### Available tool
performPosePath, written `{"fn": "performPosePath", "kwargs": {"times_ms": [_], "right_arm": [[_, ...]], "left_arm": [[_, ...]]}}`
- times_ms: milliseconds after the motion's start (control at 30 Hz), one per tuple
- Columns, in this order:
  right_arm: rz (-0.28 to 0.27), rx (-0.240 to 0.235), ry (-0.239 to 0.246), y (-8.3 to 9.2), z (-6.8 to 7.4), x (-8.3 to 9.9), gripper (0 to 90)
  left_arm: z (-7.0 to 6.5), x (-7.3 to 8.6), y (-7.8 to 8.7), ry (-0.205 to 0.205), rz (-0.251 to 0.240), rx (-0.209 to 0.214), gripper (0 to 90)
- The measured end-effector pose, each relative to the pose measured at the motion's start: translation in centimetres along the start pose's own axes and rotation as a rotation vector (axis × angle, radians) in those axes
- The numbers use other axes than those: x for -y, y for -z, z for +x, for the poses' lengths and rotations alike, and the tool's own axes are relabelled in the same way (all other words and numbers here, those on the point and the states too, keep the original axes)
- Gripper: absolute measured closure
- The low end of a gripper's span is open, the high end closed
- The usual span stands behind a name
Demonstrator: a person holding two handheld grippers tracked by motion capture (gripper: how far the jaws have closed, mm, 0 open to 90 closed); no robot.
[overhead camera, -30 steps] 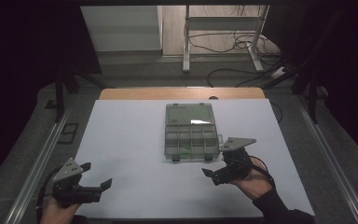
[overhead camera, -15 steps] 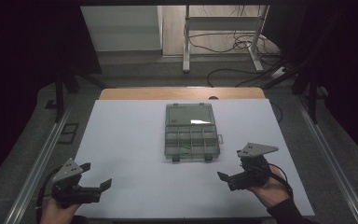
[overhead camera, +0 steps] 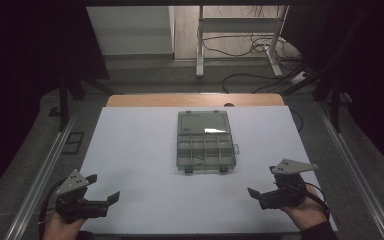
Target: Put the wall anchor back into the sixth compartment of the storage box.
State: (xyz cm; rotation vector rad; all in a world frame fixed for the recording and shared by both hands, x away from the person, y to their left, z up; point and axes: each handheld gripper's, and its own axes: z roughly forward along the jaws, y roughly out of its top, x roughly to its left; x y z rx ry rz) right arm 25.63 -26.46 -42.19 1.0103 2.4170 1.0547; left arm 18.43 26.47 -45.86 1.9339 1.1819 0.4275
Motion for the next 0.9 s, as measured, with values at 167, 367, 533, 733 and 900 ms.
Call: {"fn": "performPosePath", "kwargs": {"times_ms": [167,367,533,733,900], "right_arm": [[-0.002,0.016,-0.026,0.8,-0.6,0.9,0.0],[0.000,0.043,-0.048,1.4,-1.2,2.0,0.0],[-0.010,0.046,-0.079,2.0,-1.9,3.2,0.0],[-0.037,0.061,-0.133,2.5,-2.6,3.9,0.0],[-0.029,0.061,-0.133,2.4,-2.7,3.9,0.0]], "left_arm": [[0.0,0.0,0.0,0.001,0.000,0.000,3.2],[0.0,0.0,0.0,0.004,-0.001,-0.001,3.0],[0.0,0.0,0.1,0.006,-0.001,-0.003,2.8],[0.0,0.1,0.1,0.005,-0.003,-0.005,2.8],[0.0,0.0,0.1,0.005,-0.002,-0.005,2.8]]}}
